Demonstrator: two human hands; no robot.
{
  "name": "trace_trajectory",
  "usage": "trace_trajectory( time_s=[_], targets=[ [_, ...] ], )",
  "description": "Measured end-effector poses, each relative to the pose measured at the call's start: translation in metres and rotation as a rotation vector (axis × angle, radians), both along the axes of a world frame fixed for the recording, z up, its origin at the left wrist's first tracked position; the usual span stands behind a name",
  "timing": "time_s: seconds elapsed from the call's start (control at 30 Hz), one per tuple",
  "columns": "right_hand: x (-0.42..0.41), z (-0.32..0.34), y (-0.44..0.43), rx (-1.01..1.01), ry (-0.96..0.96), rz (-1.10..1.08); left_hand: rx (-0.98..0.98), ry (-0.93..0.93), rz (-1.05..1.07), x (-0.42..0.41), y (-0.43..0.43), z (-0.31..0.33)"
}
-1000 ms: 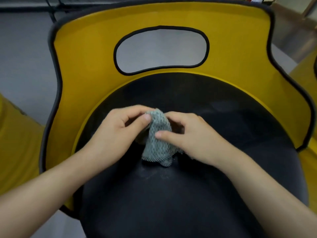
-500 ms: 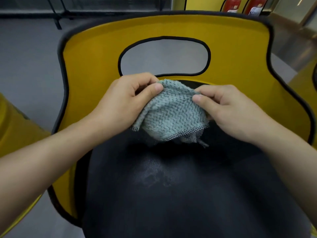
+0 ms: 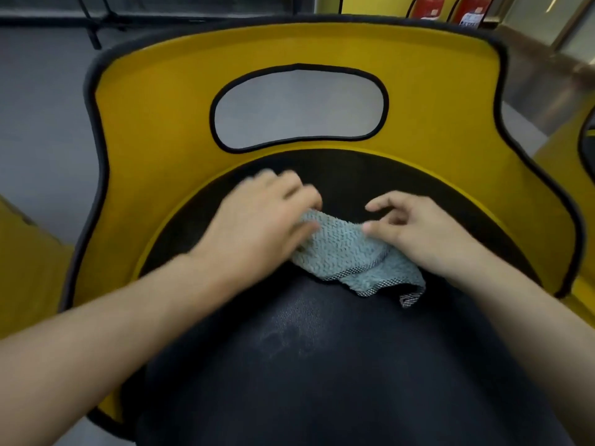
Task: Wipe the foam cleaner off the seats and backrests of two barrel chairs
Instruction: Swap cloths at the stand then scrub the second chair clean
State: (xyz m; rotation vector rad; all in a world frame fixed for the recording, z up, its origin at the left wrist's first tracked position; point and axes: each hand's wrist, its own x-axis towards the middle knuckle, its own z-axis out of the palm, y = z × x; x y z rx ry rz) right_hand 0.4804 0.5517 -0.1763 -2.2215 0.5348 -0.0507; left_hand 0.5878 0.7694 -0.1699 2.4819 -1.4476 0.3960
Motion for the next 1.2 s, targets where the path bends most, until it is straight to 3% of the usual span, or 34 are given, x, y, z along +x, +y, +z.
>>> trace_trajectory(
  time_s=[0.13, 0.3, 0.47, 0.6, 0.67, 0.73, 0.83, 0.9, 1.07, 1.2],
  targets=[
    [-0.02, -0.016, -0.013, -0.041, 0.087, 0.016, 0.057, 0.204, -0.062, -0.021, -0.007, -0.026],
    [-0.048, -0.017, -0.024, -0.266, 0.192, 0.063, 0.077, 0.115, -0.09, -0.031, -0.009, -0.036],
    [-0.054, -0.016, -0.026, -0.192, 0.176, 0.025, 0.063, 0.186, 0.021, -0.023, -0.007, -0.01],
    [-0.052, 0.009, -0.03, -0.257, -0.055, 0.013, -0.032, 0.185, 0.168, -0.006, 0.005, 0.031],
    [-0.049, 0.029, -0.032, -0.156, -0.212, 0.008, -0.067, 0.191, 0.199, 0.002, 0.013, 0.053],
    [-0.049, 0.05, -0.029, -0.039, -0.372, 0.049, -0.152, 0.161, 0.167, 0.008, 0.023, 0.072],
    [-0.055, 0.076, -0.041, -0.065, -0.484, 0.102, -0.278, 0.154, 0.068, 0.02, 0.042, 0.089],
    [-0.063, 0.091, -0.055, -0.046, -0.417, 0.071, -0.357, 0.268, -0.008, 0.028, 0.055, 0.095],
    [-0.07, 0.108, -0.059, -0.008, -0.51, 0.098, -0.396, 0.644, -0.162, 0.023, 0.066, 0.117],
    [-0.047, 0.109, -0.056, 0.161, -0.425, 0.089, -0.41, 0.778, -0.043, 0.048, 0.047, 0.108]
  ],
)
